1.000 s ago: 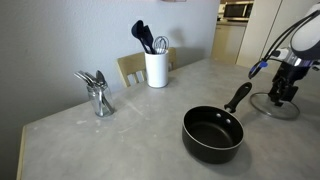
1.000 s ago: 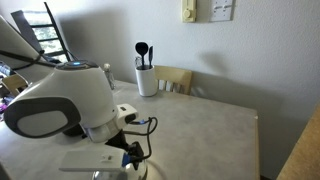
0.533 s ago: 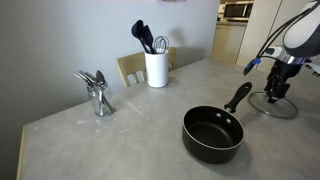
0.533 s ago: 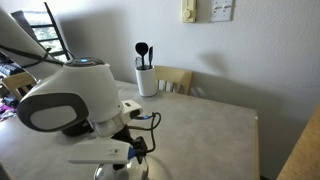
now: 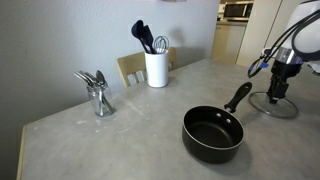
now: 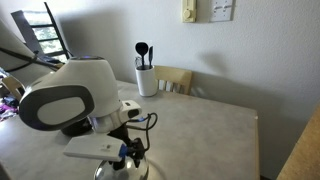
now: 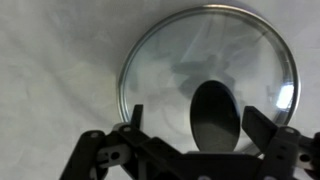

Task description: Close the pot with the lid

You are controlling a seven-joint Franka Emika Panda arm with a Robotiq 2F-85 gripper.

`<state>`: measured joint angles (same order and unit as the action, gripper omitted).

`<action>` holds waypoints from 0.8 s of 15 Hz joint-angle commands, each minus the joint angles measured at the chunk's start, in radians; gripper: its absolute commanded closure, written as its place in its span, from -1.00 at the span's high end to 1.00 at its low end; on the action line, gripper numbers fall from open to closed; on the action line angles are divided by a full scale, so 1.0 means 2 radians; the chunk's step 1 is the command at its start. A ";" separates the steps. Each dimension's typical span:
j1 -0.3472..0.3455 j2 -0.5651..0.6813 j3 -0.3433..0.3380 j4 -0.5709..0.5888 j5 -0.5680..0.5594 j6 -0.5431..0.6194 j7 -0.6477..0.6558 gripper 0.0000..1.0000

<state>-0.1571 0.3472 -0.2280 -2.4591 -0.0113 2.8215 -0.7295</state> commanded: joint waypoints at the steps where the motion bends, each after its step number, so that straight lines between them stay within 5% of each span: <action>1: -0.025 -0.027 0.021 -0.004 -0.029 -0.039 0.029 1.00; 6: -0.074 -0.044 0.079 0.002 0.024 -0.089 -0.047 1.00; 12: -0.075 -0.045 0.075 0.004 0.035 -0.102 -0.086 1.00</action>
<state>-0.2884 0.2653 -0.0837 -2.4539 0.0555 2.6294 -0.8525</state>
